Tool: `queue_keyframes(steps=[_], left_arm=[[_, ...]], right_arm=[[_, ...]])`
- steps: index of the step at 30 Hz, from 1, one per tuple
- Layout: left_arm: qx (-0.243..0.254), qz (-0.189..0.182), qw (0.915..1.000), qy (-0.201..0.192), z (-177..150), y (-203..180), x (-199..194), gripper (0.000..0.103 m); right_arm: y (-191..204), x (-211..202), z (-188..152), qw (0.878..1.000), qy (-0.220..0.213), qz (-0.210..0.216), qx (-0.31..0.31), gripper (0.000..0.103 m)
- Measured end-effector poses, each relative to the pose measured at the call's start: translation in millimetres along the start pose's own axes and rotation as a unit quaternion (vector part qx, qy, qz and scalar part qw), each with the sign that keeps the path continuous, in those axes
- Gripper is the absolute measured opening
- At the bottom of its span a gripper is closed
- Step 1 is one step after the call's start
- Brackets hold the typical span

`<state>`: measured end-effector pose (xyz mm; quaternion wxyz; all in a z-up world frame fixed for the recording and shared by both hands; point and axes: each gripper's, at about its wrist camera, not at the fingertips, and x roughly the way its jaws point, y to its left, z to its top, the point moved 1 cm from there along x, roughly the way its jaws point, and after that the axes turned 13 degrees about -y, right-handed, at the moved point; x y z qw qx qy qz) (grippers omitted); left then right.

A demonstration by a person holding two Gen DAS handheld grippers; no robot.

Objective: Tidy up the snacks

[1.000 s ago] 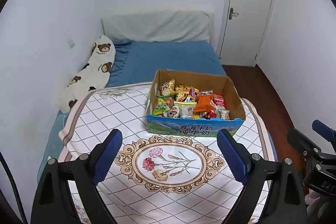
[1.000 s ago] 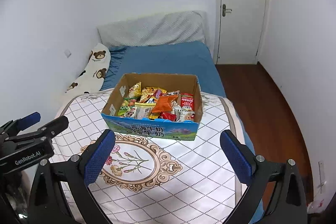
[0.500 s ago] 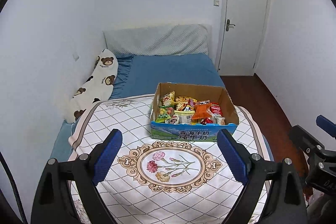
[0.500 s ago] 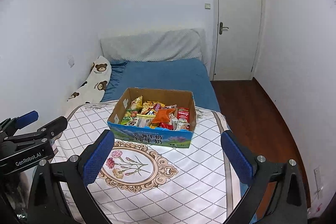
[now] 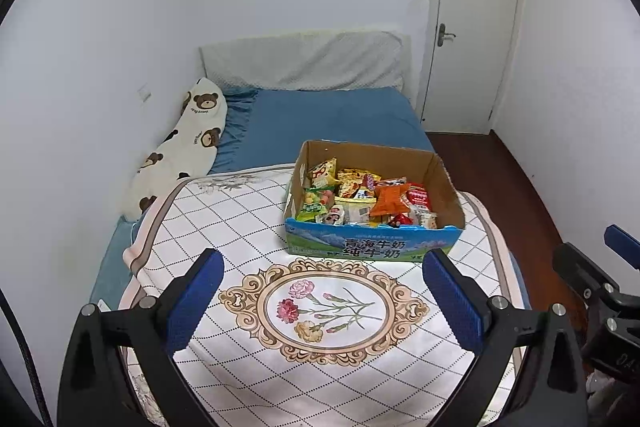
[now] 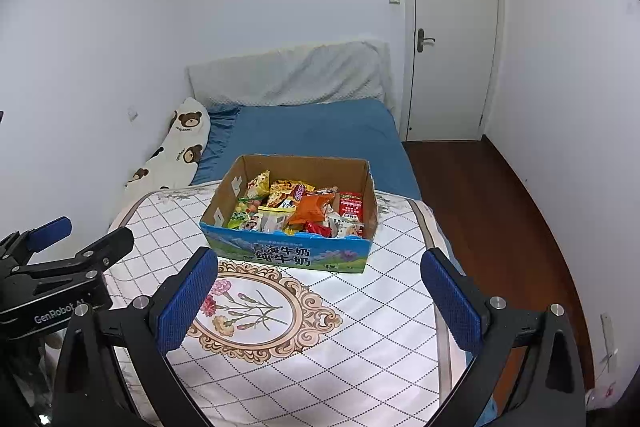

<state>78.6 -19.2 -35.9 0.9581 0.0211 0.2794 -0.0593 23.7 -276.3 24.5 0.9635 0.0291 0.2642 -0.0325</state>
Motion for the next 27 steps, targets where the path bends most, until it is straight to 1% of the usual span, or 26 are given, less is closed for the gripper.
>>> queue_keyframes(steps=[6, 18, 22, 27], left_arm=[[0.004, 0.007, 0.9999, 0.011, 0.1, -4.4, 30.7, 0.102], [0.014, 0.016, 0.9984, 0.053, 5.9, -11.3, 107.1, 0.102], [0.017, 0.016, 0.9977, 0.063, 7.9, -11.7, 123.9, 0.102], [0.013, 0.017, 0.9974, 0.069, 9.7, -11.5, 135.1, 0.102]], right_arm=[[-5.0, 36.0, -1.0, 1.000, 0.013, -0.010, -0.001, 0.103], [-18.3, 113.2, -1.9, 0.999, 0.047, -0.028, 0.004, 0.103], [-20.1, 135.0, -3.0, 0.998, 0.059, -0.028, 0.007, 0.103], [-23.6, 149.7, -1.3, 0.998, 0.063, -0.028, 0.015, 0.103]])
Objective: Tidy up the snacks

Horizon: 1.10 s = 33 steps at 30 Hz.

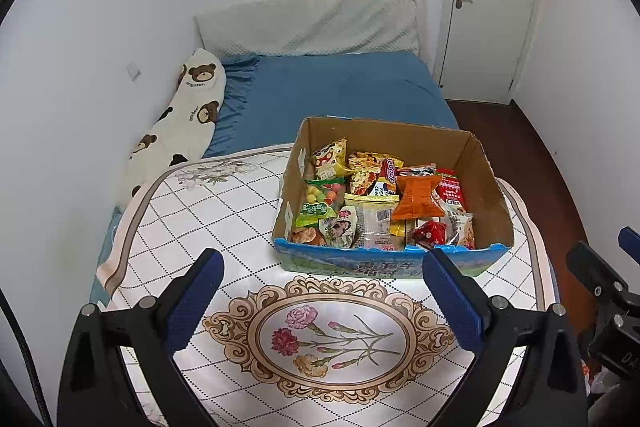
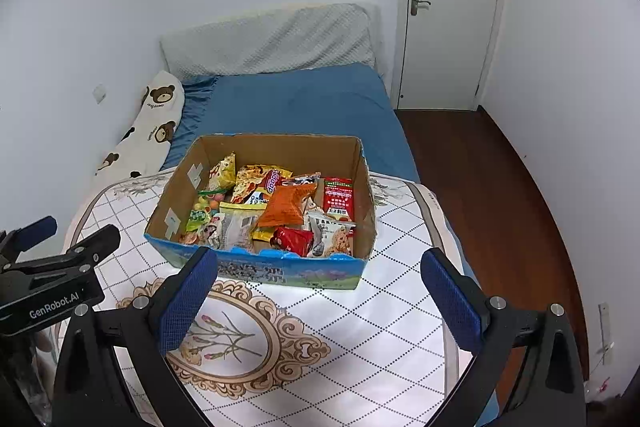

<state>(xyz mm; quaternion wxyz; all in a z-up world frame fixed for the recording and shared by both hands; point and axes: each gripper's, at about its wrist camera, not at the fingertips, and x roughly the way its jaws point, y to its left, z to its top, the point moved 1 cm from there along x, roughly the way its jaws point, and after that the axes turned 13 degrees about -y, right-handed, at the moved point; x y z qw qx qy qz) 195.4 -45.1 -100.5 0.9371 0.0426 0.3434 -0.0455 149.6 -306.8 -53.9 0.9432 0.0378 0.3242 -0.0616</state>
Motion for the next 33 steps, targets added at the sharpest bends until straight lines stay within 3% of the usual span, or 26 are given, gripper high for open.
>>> queue_keyframes(steps=[33], left_arm=[[0.002, -0.013, 0.9999, -0.003, 4.9, -3.9, 2.0, 0.102]], right_arm=[[0.1, 7.5, 9.9, 1.000, -0.002, -0.009, -0.005, 0.103]])
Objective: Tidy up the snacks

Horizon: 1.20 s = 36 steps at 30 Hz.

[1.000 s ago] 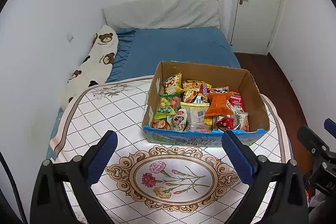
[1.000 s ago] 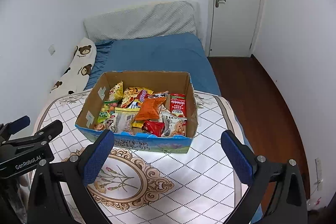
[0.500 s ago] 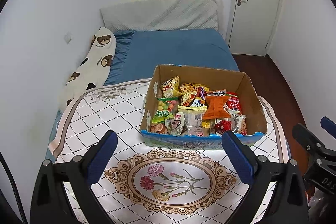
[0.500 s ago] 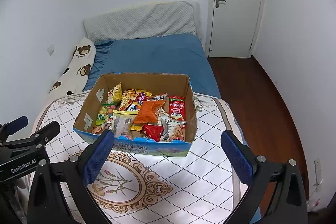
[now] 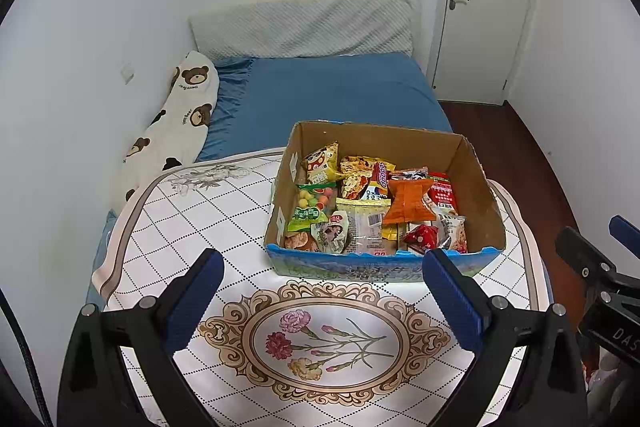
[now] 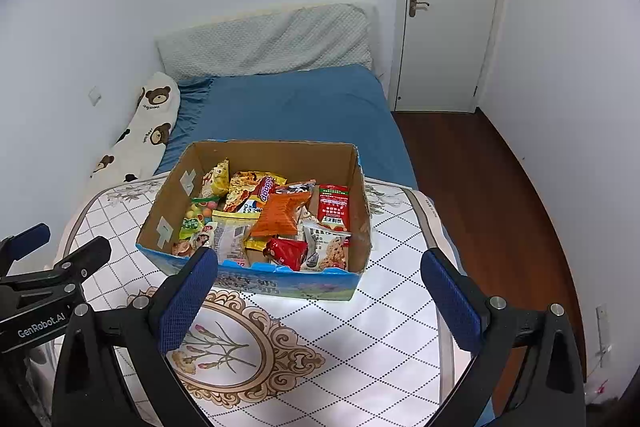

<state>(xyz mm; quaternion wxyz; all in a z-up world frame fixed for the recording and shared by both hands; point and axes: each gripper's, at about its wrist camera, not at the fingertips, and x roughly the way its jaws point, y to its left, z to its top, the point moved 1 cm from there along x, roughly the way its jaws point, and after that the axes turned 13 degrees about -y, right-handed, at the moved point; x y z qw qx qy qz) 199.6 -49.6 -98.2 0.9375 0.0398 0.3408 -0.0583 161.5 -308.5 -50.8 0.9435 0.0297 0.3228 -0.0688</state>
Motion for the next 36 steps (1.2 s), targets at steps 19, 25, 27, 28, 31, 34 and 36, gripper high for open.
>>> queue_keyframes(steps=[19, 25, 27, 28, 31, 34, 36], left_arm=[[0.002, -0.004, 1.0000, 0.000, 0.1, -1.4, -4.2, 0.102], [0.004, -0.004, 1.0000, 0.001, -1.2, -1.7, -3.9, 0.102], [0.005, -0.004, 1.0000, 0.002, -1.7, -2.0, -3.1, 0.102], [0.005, -0.004, 1.0000, 0.002, -2.3, -2.2, -3.0, 0.102], [0.006, -0.004, 1.0000, 0.002, -3.0, -2.4, -2.5, 0.102], [0.005, -0.004, 1.0000, 0.002, -3.0, -2.5, -2.5, 0.102], [0.005, -0.005, 1.0000, 0.003, -3.1, -2.5, -2.6, 0.102]], right_arm=[[-3.7, -3.9, -2.1, 1.000, 0.000, -0.008, 0.003, 0.103], [-4.0, -5.0, -2.5, 1.000, 0.003, -0.009, 0.002, 0.103], [-3.6, -5.4, -3.2, 1.000, 0.006, -0.010, 0.001, 0.103], [-3.4, -5.5, -3.7, 1.000, 0.006, -0.010, 0.001, 0.103], [-3.6, -5.7, -4.3, 1.000, 0.006, -0.010, 0.003, 0.103], [-3.4, -5.1, -4.3, 1.000, 0.007, -0.010, 0.002, 0.103], [-3.6, -5.3, -4.4, 1.000, 0.008, -0.009, 0.003, 0.103]])
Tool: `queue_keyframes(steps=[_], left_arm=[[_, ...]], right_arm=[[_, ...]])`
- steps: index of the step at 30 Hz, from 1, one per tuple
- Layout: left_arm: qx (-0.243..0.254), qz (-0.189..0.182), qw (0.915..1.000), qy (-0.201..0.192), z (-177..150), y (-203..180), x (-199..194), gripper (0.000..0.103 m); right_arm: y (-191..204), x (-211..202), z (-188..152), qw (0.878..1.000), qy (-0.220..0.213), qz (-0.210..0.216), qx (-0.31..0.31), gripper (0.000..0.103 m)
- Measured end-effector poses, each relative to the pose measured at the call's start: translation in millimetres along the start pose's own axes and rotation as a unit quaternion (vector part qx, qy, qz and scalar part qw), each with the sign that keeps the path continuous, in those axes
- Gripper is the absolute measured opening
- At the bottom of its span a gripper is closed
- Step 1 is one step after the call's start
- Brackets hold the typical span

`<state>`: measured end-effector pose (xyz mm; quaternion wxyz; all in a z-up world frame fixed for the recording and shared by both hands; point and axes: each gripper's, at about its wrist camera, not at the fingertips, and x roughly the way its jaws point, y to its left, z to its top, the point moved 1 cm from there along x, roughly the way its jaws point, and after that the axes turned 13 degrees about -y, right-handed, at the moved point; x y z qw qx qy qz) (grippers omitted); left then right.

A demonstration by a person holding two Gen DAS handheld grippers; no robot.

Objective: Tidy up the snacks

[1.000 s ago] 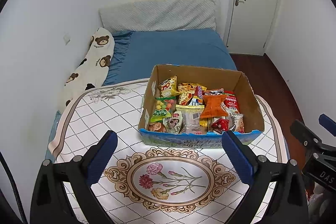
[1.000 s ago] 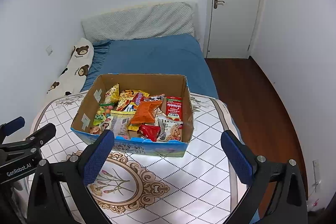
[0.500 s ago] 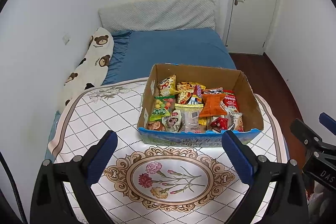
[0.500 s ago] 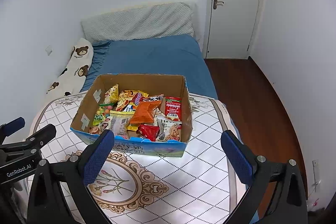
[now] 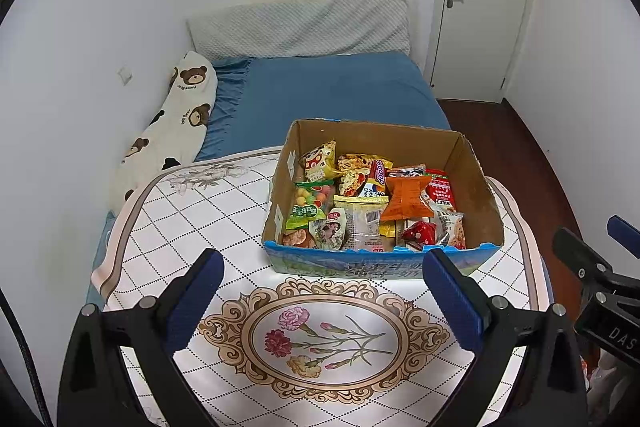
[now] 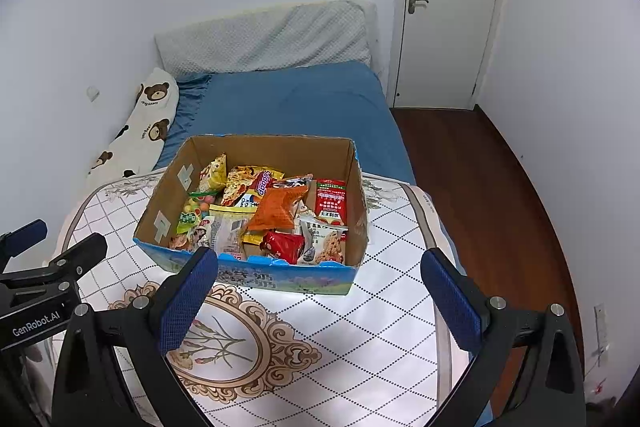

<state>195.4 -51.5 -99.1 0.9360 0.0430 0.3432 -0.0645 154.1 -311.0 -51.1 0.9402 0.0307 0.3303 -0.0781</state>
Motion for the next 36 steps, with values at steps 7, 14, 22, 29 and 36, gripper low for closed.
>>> queue_keyframes(steps=[7, 14, 22, 29, 36], left_arm=[[0.000, 0.000, 1.0000, 0.001, -2.3, 0.8, 2.1, 0.102], [-0.001, -0.002, 1.0000, 0.001, -2.9, 1.4, 3.4, 0.102], [0.000, -0.003, 1.0000, -0.001, -3.0, 0.9, 3.3, 0.102], [0.000, -0.002, 1.0000, -0.001, -2.9, 1.0, 3.1, 0.102], [0.001, -0.001, 1.0000, -0.007, -1.5, 1.2, 1.2, 0.102]], right_arm=[[0.5, -0.3, -1.8, 1.000, 0.001, 0.001, 0.003, 0.103], [0.3, -1.0, -2.4, 1.000, 0.000, 0.000, 0.004, 0.103], [0.2, -1.1, -1.5, 1.000, -0.001, 0.000, 0.004, 0.103], [-0.8, -1.3, 1.0, 1.000, -0.005, -0.002, 0.003, 0.103], [0.9, -2.4, 2.3, 1.000, -0.004, -0.003, 0.000, 0.103]])
